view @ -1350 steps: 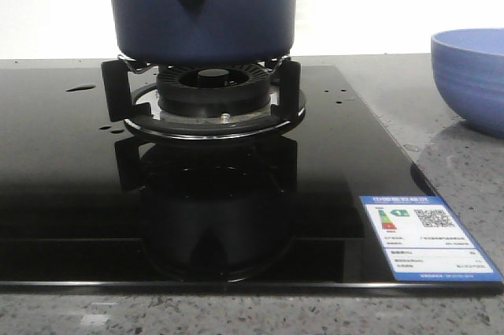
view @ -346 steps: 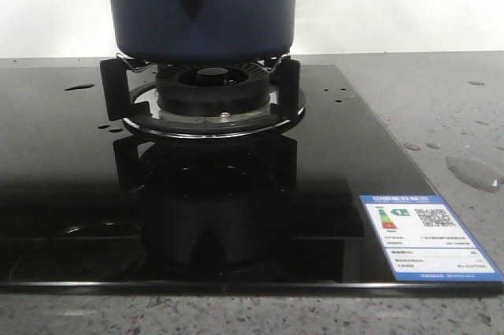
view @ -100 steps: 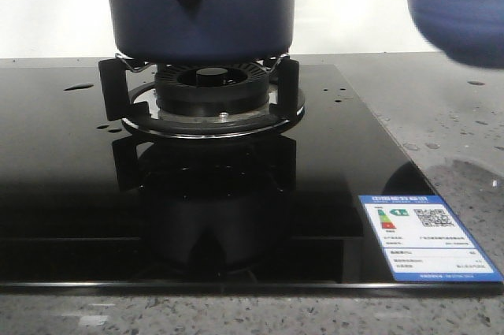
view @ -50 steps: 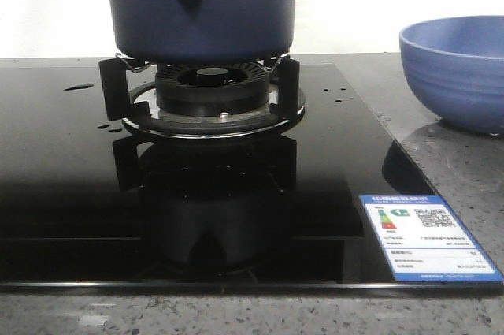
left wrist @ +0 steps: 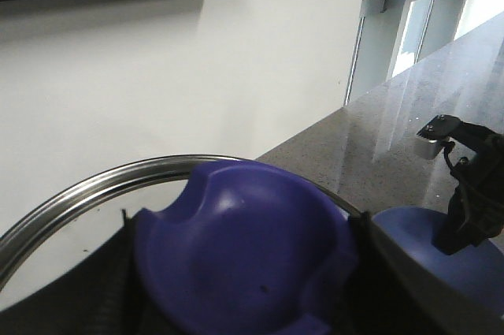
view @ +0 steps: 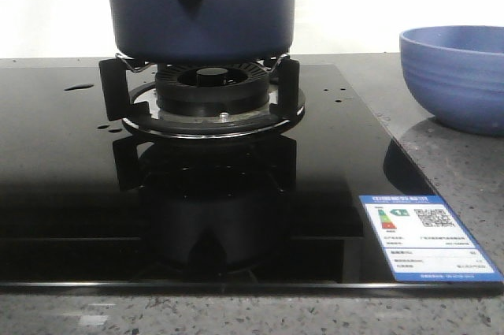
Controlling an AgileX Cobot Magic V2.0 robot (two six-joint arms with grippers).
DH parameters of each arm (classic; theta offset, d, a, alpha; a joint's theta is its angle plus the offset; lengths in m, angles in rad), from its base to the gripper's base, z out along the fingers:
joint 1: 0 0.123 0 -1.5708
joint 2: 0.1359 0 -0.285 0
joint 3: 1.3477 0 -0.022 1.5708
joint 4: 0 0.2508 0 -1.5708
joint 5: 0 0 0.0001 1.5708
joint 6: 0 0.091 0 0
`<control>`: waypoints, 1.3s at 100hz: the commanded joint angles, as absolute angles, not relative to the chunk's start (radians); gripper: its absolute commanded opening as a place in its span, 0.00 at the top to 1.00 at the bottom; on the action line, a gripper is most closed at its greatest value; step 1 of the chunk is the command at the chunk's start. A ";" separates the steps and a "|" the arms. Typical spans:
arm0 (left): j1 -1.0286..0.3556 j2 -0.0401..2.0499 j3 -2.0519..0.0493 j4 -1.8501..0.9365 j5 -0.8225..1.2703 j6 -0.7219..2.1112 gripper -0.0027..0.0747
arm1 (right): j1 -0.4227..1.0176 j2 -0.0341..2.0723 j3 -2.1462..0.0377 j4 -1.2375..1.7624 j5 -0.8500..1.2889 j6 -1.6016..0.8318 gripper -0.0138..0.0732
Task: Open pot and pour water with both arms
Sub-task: 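Open the right gripper and release the bowl rim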
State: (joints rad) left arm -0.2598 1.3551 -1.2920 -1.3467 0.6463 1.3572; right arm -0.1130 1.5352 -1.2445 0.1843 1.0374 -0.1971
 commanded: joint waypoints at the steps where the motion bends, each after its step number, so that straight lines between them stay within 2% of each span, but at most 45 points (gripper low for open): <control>1: -0.268 1.321 -1.336 -1.427 0.626 1.359 0.52 | -0.119 1.504 -1.284 0.184 1.030 -0.204 0.61; 9: -0.268 1.321 -1.334 -1.427 0.640 1.359 0.52 | -0.119 1.497 -1.313 0.184 1.046 -0.204 0.40; 16: -0.268 1.328 -1.334 -1.430 0.672 1.359 0.52 | -0.119 1.475 -1.340 0.189 1.046 -0.204 0.32; 32: -0.288 1.379 -1.334 -1.434 0.742 1.359 0.52 | -0.119 1.393 -1.379 0.205 1.034 -0.204 0.32; 57: -0.347 1.466 -1.334 -1.435 0.717 1.384 0.52 | -0.119 1.293 -1.385 0.205 1.034 -0.213 0.32; 130: -0.347 1.500 -1.334 -1.385 0.698 1.385 0.52 | -0.119 1.274 -1.383 0.216 1.037 -0.213 0.32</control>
